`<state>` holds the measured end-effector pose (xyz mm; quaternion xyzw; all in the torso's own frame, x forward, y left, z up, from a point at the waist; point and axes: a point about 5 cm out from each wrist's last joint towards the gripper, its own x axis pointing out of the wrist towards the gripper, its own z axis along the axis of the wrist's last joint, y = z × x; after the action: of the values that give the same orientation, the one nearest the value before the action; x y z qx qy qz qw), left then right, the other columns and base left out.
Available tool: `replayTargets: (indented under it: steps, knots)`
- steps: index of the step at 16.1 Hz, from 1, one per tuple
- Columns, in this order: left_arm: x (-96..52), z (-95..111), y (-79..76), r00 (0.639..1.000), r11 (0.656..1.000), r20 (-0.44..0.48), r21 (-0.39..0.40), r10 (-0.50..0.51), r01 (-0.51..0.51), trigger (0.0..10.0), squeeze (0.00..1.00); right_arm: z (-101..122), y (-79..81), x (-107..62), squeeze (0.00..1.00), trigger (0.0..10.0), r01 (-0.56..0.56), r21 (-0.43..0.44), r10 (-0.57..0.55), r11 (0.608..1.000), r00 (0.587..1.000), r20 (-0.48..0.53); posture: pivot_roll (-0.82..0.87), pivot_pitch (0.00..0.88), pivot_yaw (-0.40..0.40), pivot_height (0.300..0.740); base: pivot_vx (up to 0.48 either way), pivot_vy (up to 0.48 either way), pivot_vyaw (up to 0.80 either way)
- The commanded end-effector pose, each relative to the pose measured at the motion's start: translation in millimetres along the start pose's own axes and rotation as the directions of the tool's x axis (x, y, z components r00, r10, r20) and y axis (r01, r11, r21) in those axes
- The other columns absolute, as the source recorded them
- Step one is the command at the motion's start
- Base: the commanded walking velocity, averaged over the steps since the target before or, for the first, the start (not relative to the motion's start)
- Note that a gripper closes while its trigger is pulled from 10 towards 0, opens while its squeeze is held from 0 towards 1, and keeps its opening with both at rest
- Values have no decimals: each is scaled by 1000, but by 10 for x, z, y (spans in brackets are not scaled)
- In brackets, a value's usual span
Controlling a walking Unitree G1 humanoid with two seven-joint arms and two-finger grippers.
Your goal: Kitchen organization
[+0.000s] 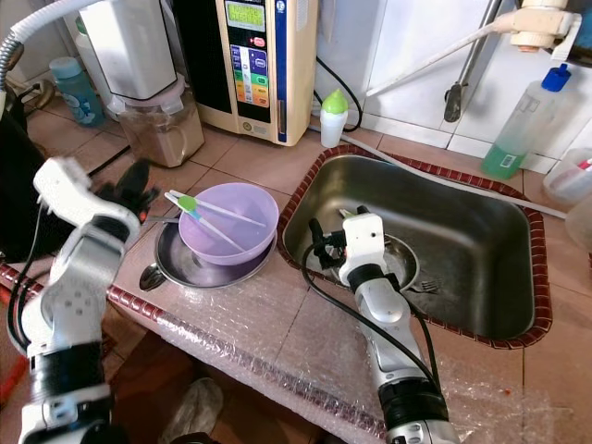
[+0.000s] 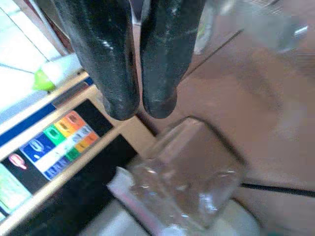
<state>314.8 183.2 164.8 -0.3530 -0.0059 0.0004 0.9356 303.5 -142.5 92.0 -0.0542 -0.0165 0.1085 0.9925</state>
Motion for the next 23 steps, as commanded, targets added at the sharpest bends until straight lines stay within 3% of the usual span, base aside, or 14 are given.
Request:
replayTargets:
  steps: [1, 6, 10, 17, 18, 19, 20, 23]
  knots:
    - [-50, 21, 61, 999, 999, 17, -26, 28, -28, 10000, 1000, -1, -23, -11, 0, 10000, 10, 6, -10, 1000, 1000, 6, 37, 0, 19, 740, 0, 0, 0]
    - [-57, -150, -44, 996, 993, -73, -107, -53, 45, 10000, 1000, -26, -45, -49, 0, 10000, 10, 1, -10, 1000, 1000, -5, 24, 0, 15, 740, 0, 0, 0]
    - [-38, -148, -166, 990, 983, -64, -140, -125, 115, 10000, 1000, -26, -57, -56, 0, 10000, 10, -6, -10, 1000, 1000, -5, 14, 0, 18, 740, 0, 0, 0]
    - [7, -334, -163, 973, 983, -171, -127, -156, 135, 10000, 1000, -20, -42, -55, 0, 10000, 5, -8, -5, 1000, 1000, -5, 7, 0, 16, 740, 0, 0, 0]
    - [31, -356, -151, 973, 985, -179, -119, -149, 128, 10000, 361, -18, -39, -51, 0, 10000, 4, -9, -4, 1000, 1000, -5, 4, 0, 17, 740, 0, 0, 0]
    - [57, -367, -142, 972, 982, -175, -141, -153, 129, 8157, 0, -15, -40, -53, 0, 10000, 5, -10, -5, 1000, 1000, -4, -1, 0, 19, 740, 0, 0, 0]
    - [81, -366, -132, 974, 982, -170, -138, -152, 129, 0, 0, -13, -45, -57, 0, 10000, 7, -10, -7, 1000, 1000, -4, -8, 0, 22, 740, 0, 0, 0]
    - [118, -371, -137, 973, 980, -168, -154, -156, 130, 0, 0, -14, -52, -65, 0, 10000, 10, -12, -10, 1000, 1000, -4, -14, 0, 25, 740, 0, 0, 0]
